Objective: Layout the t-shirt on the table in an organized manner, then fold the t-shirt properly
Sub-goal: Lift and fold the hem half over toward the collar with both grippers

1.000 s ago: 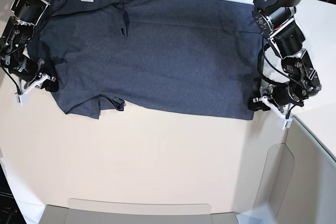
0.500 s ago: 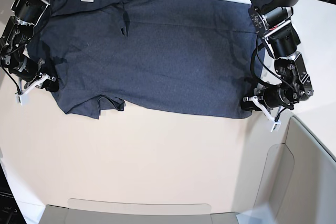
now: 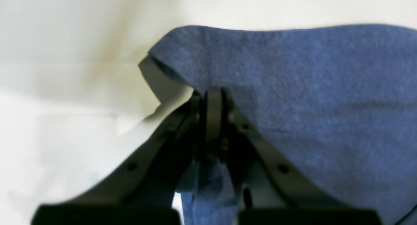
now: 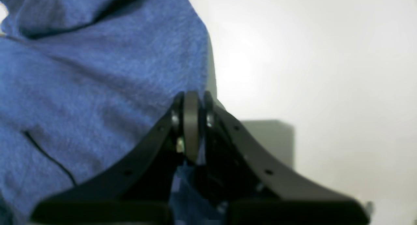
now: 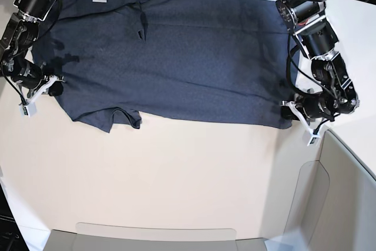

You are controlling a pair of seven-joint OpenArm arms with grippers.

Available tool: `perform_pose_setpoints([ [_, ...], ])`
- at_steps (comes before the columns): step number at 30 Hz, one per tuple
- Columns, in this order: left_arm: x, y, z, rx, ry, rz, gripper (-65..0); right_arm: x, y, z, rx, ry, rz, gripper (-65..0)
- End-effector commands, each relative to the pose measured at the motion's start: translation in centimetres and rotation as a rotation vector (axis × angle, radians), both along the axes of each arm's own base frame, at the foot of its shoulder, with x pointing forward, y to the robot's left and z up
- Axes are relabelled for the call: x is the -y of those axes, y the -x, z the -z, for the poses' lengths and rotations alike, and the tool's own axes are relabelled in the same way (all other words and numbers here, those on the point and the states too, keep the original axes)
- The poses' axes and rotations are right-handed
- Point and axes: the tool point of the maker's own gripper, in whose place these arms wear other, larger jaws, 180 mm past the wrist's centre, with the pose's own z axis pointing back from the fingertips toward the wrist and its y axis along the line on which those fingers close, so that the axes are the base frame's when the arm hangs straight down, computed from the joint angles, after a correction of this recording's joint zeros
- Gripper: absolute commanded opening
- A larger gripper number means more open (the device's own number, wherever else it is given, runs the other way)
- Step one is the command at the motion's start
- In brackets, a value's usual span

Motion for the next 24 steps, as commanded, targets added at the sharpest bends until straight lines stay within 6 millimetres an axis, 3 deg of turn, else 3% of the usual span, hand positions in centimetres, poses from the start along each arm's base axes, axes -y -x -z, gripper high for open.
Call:
perform_pose_setpoints([
  [1,-1.1,-1.0,-2.3,0.069,-0.035,-0.008,-65.0,0.9,-0.7,-2.0,0.049,0.036,-0.003,-65.0],
  [6,-2.2,1.6,-3.5,0.092,-0.159,0.004,-65.0,0.7,0.3,-4.3,0.104,0.134,-0.045,-65.0],
  [10,-2.6,3.7,-4.6,0.124,-0.249,0.015,-65.0,0.4,1.8,-5.1,0.117,0.191,-0.073,-65.0],
  [15,-2.7,6.4,-5.7,0.147,-0.347,0.035,-65.0,0.0,4.2,-4.2,0.076,0.216,-0.095,-65.0],
  [24,-2.6,11.4,-2.8,0.049,-0.378,0.067,-65.0,-0.1,6.8,-2.0,-0.003,0.208,-0.1,-65.0],
])
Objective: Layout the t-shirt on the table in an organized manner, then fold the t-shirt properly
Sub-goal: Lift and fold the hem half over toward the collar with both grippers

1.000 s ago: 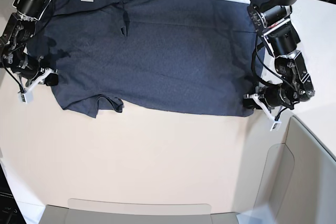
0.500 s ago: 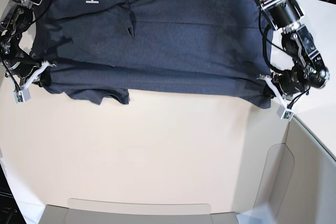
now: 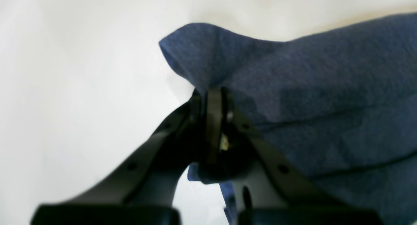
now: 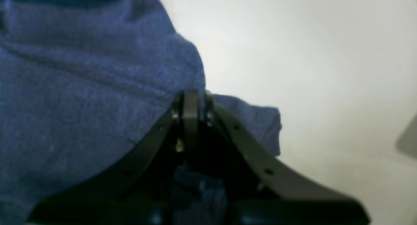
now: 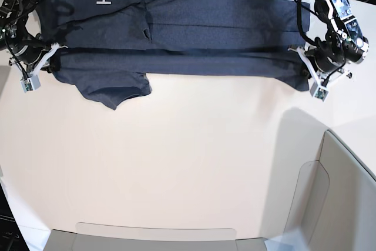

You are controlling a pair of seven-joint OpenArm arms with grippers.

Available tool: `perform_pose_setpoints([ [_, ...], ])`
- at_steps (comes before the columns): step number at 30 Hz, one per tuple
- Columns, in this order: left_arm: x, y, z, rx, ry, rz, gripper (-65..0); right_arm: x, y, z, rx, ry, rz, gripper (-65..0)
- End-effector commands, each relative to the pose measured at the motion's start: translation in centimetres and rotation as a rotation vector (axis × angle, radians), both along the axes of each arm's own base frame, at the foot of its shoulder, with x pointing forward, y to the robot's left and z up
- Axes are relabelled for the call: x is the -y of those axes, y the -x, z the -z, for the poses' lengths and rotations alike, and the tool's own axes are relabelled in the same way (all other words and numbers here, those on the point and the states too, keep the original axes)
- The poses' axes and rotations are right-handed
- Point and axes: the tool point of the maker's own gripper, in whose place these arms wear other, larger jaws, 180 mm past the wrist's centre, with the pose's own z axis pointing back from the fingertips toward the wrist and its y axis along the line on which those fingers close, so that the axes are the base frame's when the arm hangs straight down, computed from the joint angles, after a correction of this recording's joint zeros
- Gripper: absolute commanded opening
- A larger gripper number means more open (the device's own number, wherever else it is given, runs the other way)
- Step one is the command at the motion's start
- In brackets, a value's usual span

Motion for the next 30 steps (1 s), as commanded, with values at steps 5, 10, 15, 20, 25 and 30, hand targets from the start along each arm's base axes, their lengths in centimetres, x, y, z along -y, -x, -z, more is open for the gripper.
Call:
perform_pose_setpoints([
  [5,-0.6,1.1,0.2,-0.017,-0.025,0.002,-65.0,0.7,0.4,-0.3,-0.004,0.024,0.002,-65.0],
  [10,-0.6,1.3,0.4,-0.023,-0.023,0.002,-65.0,0.9,1.3,1.0,-0.046,0.006,0.017,-65.0],
  [15,-0.6,1.3,0.4,-0.024,-0.022,0.001,-64.9,1.3,2.7,3.2,-0.124,0.051,0.051,-65.0],
  [20,-0.6,1.4,0.5,-0.028,-0.023,0.001,-57.4,0.8,3.3,4.4,-0.165,0.084,0.066,-65.0],
  [25,-0.5,1.7,0.7,-0.039,-0.02,0.0,-46.7,0.9,3.3,4.4,-0.165,0.089,0.064,-60.4],
  [30,-0.6,1.7,0.7,-0.04,-0.023,-0.001,-46.5,1.1,3.3,4.3,-0.165,0.094,0.068,-44.0],
])
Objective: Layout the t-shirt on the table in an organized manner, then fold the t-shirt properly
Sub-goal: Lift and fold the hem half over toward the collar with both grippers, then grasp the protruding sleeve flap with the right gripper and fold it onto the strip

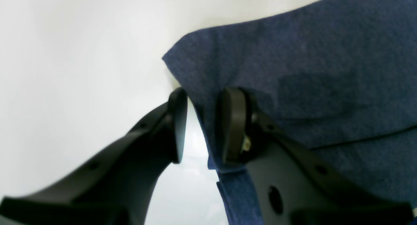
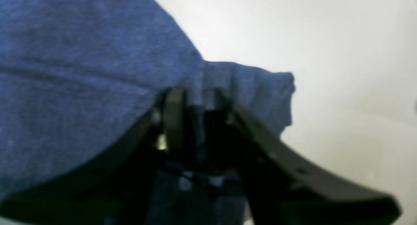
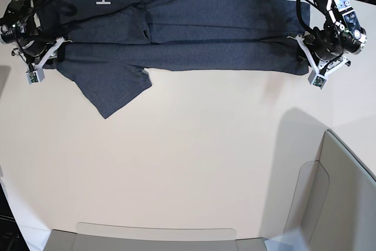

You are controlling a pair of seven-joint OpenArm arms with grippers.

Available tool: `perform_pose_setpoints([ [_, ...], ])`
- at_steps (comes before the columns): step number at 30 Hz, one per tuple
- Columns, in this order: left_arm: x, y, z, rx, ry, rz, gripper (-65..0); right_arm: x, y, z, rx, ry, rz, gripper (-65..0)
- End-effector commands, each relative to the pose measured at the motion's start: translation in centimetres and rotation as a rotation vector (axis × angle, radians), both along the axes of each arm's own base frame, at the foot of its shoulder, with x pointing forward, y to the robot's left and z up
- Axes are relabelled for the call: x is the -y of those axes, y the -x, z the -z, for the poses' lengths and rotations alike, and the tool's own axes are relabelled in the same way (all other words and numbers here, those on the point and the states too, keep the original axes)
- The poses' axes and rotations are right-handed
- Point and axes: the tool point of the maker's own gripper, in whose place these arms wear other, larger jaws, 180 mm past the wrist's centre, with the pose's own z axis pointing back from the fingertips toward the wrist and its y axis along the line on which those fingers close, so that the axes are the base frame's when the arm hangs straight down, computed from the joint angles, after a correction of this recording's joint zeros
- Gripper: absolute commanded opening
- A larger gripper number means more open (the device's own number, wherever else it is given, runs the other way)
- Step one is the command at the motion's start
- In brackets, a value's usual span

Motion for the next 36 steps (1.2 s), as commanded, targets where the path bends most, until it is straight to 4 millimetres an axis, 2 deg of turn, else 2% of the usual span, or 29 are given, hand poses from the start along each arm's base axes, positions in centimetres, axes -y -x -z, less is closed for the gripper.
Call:
perform_pose_setpoints([
  [1,-0.6,-0.8,-1.2,0.041,-0.018,-0.001,-46.5,0.6,1.4,0.8,-0.077,0.031,0.0,-41.5],
  [4,-0.5,-0.9,-1.4,0.05,-0.017,0.0,-46.3,0.5,0.9,0.1,-0.054,0.045,-0.008,-38.3],
  [13,-0.1,-1.6,-3.5,0.114,-0.049,0.018,-46.3,0.3,-2.4,-4.4,0.086,0.11,-0.039,-38.1],
  [16,0.3,-1.6,-3.4,0.115,-0.038,0.015,-46.3,0.3,-3.3,-5.1,0.115,0.114,-0.039,-38.0],
  [21,0.4,-1.6,-3.3,0.114,-0.038,0.016,-46.3,0.0,-6.1,-7.2,0.198,0.102,-0.028,-37.9],
  [25,0.4,-1.6,-3.3,0.114,-0.037,0.017,-46.3,-0.9,-7.9,-8.3,0.252,0.071,-0.021,-37.9],
  [28,0.6,-1.6,-3.3,0.114,-0.035,0.02,-46.3,-2.2,-9.3,-7.4,0.252,-0.002,-0.008,-37.9],
  [31,0.6,-1.6,-3.3,0.114,-0.035,0.02,-46.3,-3.2,-10.2,-4.8,0.196,-0.095,0.01,-37.9],
  [36,0.6,-1.6,-3.2,0.112,-0.034,0.02,-46.3,-4.3,-10.3,-1.6,0.113,-0.19,0.031,-37.9],
])
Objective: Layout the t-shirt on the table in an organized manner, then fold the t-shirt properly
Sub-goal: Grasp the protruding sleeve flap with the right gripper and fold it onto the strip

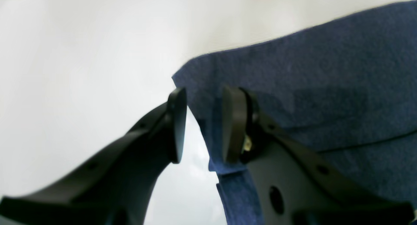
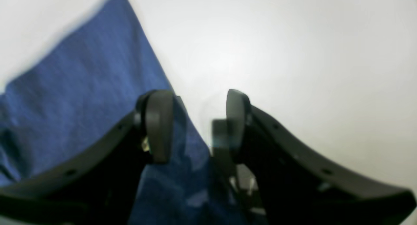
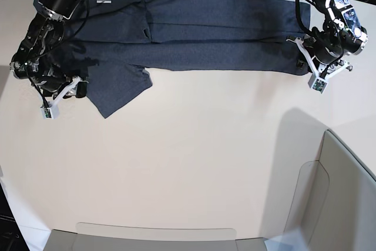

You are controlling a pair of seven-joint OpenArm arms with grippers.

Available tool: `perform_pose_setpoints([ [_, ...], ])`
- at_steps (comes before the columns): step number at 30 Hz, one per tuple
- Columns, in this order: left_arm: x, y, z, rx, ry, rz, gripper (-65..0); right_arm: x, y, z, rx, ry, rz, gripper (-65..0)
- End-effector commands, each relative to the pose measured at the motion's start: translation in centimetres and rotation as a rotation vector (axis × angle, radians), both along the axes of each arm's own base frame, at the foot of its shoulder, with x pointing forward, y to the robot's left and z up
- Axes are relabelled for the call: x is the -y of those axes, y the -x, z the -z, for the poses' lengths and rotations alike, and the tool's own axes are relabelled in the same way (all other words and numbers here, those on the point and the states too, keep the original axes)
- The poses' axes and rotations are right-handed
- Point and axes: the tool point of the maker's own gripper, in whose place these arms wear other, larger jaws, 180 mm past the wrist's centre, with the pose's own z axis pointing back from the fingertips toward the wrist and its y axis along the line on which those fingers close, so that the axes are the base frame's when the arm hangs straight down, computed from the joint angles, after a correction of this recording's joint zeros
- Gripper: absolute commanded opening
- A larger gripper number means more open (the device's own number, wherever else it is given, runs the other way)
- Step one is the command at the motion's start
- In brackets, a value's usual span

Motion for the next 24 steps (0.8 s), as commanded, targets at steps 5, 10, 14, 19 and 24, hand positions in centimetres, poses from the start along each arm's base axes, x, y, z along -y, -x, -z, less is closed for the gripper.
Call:
perform_pose_setpoints([
  [5,-0.2,-0.7,-1.0,0.037,-0.011,0.006,-46.3,-1.1,-0.5,0.8,-0.031,-0.024,-0.032,-37.9],
  [10,-0.1,-0.7,-1.0,0.038,-0.009,0.005,-46.3,-3.7,-0.7,1.5,-0.055,-0.019,-0.121,-37.9],
  [14,0.0,-0.8,-1.0,0.039,-0.005,0.008,-46.4,-4.8,-0.6,1.8,-0.067,-0.011,-0.164,-39.2],
  [19,0.0,-0.8,-1.0,0.039,-0.005,0.008,-46.5,-5.1,-0.6,1.8,-0.068,-0.008,-0.176,-65.0],
  [24,0.0,-0.8,-1.0,0.039,-0.005,0.008,-46.5,-5.0,-1.1,0.6,-0.032,0.01,-0.182,-65.0],
])
